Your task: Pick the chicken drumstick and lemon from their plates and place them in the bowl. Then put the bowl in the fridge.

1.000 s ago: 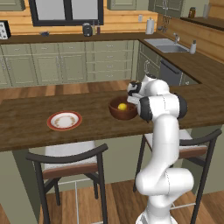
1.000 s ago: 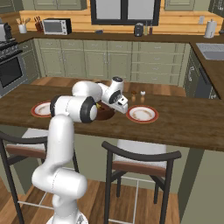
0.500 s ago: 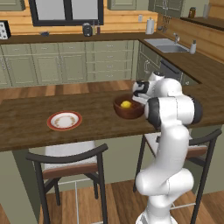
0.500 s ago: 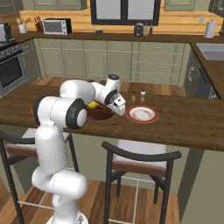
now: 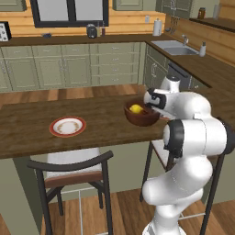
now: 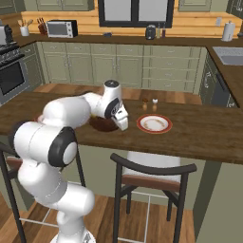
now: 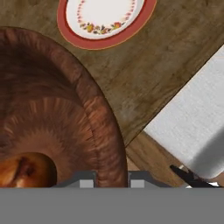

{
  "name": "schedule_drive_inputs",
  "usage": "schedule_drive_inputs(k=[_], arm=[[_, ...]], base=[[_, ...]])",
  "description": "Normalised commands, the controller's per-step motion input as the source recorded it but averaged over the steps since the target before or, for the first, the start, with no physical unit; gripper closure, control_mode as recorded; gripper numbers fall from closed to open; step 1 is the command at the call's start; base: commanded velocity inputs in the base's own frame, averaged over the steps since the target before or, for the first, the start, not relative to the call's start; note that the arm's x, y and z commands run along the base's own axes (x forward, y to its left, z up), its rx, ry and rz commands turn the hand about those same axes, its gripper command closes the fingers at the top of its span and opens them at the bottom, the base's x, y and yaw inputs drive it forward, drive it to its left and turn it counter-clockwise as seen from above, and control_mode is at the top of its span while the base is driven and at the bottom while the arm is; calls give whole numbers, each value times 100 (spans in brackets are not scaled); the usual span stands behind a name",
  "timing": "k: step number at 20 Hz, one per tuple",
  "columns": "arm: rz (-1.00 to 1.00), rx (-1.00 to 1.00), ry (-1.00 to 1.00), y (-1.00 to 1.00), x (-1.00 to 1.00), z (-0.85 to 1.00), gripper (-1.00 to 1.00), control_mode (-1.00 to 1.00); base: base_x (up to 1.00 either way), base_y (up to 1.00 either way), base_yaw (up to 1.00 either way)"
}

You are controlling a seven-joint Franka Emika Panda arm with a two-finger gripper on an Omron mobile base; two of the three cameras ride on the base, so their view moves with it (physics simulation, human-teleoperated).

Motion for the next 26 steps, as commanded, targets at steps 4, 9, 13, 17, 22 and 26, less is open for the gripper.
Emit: schedule_drive_inputs(k=[4,9,13,17,22,26], arm=[[-26,3,0,19,-58,25,100,-100],[-15,5,-2,18,-50,49,100,-100],[-54,12,0,6,-83,16,100,-100],[-84,11,0,7,-72,0,100,-100],[-63,23,-6,9,-88,34,100,-100],[0,6,-24,0,-100,82,100,-100]], base=[[0,0,0],[0,0,0],[0,0,0],[0,0,0],[0,0,0],[0,0,0]])
